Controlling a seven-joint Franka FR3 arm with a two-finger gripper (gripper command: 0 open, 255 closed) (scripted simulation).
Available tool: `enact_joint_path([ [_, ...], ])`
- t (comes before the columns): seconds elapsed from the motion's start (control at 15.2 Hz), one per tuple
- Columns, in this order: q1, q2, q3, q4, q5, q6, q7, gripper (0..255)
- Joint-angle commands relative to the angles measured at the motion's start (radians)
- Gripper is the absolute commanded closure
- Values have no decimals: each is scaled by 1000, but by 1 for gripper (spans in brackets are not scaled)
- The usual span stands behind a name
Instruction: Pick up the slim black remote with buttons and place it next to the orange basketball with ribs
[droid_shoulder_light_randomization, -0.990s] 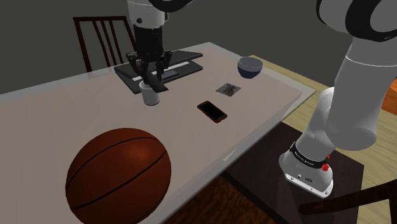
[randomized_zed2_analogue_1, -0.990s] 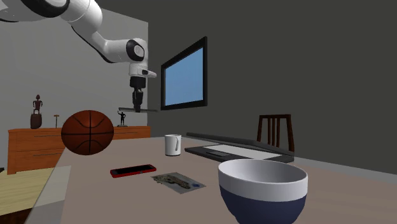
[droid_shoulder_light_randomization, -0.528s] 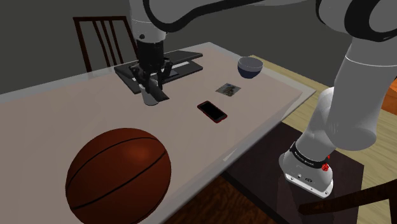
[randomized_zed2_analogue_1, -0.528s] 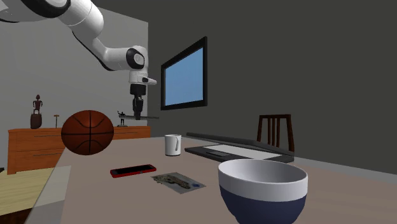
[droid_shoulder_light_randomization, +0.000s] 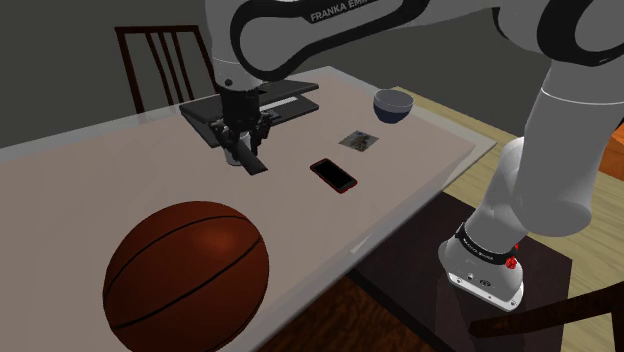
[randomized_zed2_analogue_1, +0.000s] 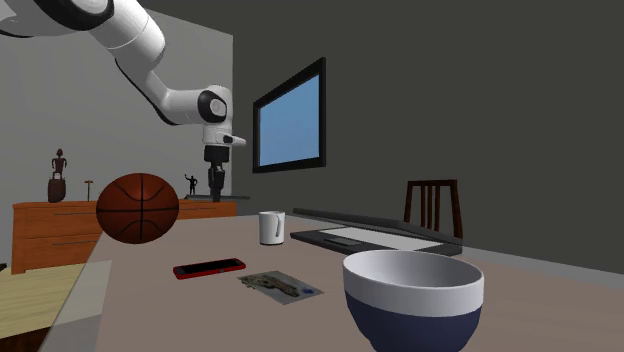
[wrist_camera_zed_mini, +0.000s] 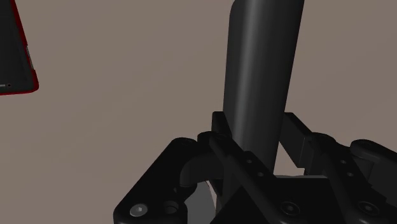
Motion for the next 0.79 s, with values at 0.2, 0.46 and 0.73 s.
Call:
enact_joint_path([
  [0.2, 2, 19, -1, -44, -4, 63, 1, 255],
  [0.46, 3, 35, -1, -77, -7, 112, 1, 255],
  [0.73, 4, 54, -3, -106, -10, 160, 1, 255],
])
